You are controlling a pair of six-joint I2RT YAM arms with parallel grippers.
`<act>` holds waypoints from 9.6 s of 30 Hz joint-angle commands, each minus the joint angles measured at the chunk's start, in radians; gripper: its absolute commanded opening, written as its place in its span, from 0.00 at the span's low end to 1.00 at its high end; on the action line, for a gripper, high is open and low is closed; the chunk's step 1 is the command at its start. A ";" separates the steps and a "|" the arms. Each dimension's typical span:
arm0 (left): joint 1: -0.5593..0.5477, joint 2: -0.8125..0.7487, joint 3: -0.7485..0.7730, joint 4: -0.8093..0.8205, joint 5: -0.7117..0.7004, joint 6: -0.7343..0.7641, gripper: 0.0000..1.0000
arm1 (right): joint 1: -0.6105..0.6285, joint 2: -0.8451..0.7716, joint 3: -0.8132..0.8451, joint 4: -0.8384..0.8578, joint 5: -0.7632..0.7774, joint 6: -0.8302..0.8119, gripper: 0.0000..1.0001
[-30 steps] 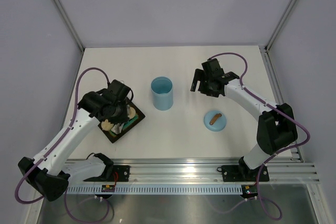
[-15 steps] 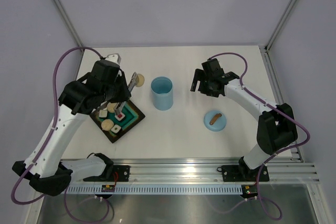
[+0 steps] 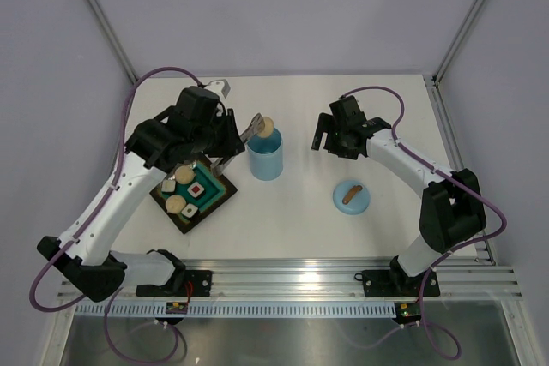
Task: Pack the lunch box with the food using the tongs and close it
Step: Place the fake food in the packing box, then pick up the fake food from the plate, then place the fake food in the packing box, then pick up the fake food from the plate.
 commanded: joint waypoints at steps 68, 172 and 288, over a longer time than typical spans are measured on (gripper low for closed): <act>0.194 -0.206 -0.439 -0.150 -0.229 -0.183 0.43 | 0.006 -0.061 -0.022 0.023 -0.001 -0.001 0.90; 0.190 -0.202 -0.170 -0.081 -0.040 -0.010 0.27 | 0.006 -0.096 -0.028 0.040 -0.007 0.020 0.90; 0.340 -0.103 -0.473 0.023 -0.250 -0.007 0.00 | 0.006 -0.101 -0.011 0.011 -0.009 0.011 0.90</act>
